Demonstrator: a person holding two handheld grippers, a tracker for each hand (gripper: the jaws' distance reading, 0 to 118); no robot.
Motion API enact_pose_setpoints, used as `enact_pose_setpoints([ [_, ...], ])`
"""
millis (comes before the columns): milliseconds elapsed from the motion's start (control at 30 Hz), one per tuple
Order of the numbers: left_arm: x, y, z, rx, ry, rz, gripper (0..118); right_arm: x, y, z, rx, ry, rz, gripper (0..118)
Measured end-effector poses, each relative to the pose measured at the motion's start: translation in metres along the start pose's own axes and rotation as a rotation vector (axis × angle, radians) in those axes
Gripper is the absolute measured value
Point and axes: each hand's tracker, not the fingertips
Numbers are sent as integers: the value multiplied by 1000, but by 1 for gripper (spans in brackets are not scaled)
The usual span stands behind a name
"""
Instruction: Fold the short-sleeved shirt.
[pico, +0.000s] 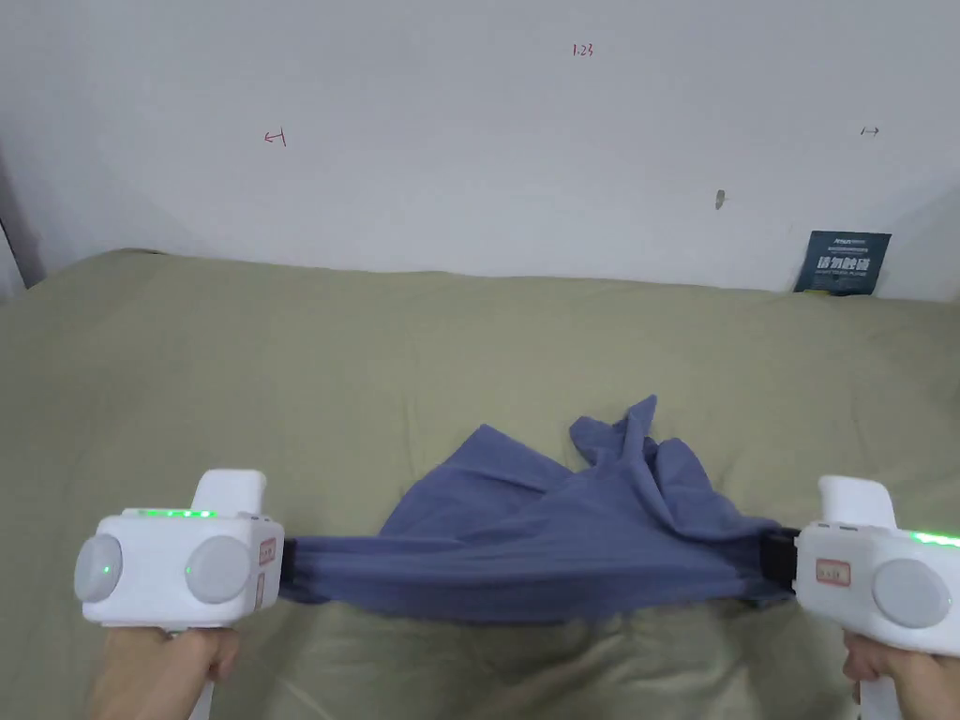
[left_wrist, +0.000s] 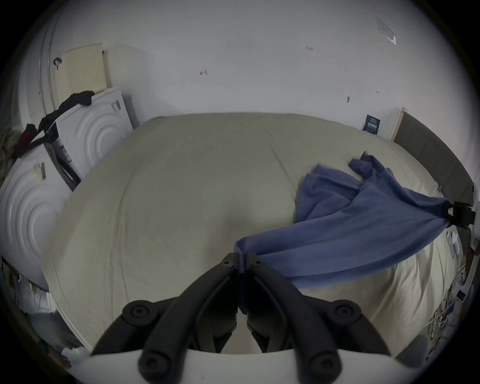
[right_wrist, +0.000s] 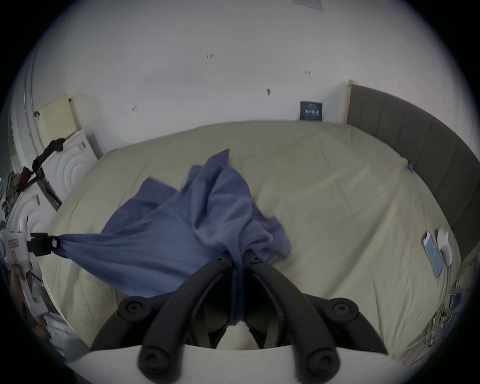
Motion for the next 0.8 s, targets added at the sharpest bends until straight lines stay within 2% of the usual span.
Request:
enact_pose_setpoints([
  [67, -9, -19, 2, -29, -11, 11, 0, 1, -26, 8, -18, -21, 23, 10],
  [300, -18, -77, 28, -67, -22, 21, 0, 11, -91, 32, -88, 0, -41, 10],
  [667, -18, -106, 35, -84, -46, 29, 0, 19, -119, 40, -128, -6, -103, 11],
  [700, -16, -107, 35, -82, -44, 33, 0, 18, -119, 40, -124, -7, -106, 16],
  [733, -17, -107, 35, -78, -45, 37, 0, 19, -117, 41, -123, -28, -106, 35],
  [767, -18, -108, 35, -69, -55, 42, 1, 20, -116, 41, -125, -24, -112, 71],
  [800, -18, -109, 36, -67, -74, 45, 12, 21, -116, 42, -137, -15, -122, 112],
])
